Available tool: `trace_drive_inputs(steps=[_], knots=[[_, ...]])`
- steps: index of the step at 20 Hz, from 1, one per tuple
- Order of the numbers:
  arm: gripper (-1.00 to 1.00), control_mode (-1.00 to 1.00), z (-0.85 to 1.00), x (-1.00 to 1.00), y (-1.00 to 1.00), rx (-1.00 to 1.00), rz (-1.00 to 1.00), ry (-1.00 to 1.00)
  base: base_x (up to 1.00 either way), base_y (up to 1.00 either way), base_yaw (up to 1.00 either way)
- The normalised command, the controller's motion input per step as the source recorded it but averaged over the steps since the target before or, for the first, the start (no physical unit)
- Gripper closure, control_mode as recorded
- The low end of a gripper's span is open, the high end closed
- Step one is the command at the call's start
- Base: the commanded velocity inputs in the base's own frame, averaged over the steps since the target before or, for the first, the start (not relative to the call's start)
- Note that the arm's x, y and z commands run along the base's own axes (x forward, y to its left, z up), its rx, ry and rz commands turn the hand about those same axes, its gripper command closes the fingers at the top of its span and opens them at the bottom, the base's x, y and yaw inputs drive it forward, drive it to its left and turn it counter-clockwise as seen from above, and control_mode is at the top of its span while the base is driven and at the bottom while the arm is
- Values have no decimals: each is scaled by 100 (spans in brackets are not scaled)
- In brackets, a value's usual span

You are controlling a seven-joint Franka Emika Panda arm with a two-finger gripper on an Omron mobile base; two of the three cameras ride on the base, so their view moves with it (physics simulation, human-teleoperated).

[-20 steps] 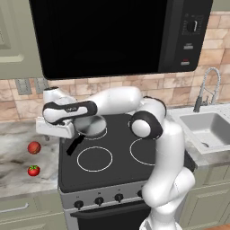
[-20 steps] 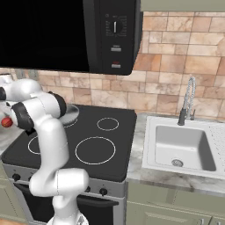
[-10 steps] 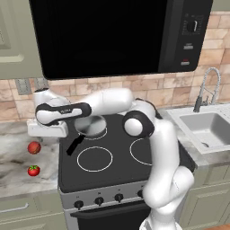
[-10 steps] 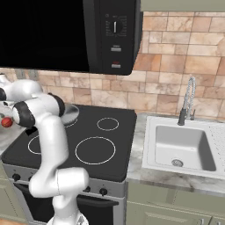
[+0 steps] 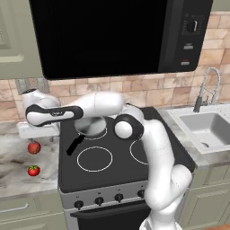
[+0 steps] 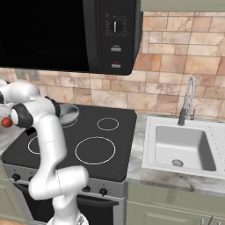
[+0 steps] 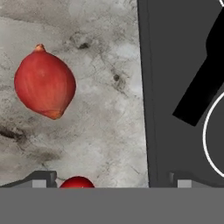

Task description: Place the pan on the rear left burner on the stove. Then place the tomato and the onion in the pan and turn on the rear left burner.

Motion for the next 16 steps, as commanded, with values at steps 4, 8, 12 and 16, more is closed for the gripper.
trace_drive_inputs(steps=[4,8,12,16], knots=[[-100,-100,-3,0,9,0,10,-4,0,0,0],[-100,-100,-4,5,0,0,9,-8,0,0,0],[-100,-100,-7,17,0,0,9,-12,0,0,0],[-100,-100,-18,14,0,0,10,-8,0,0,0]])
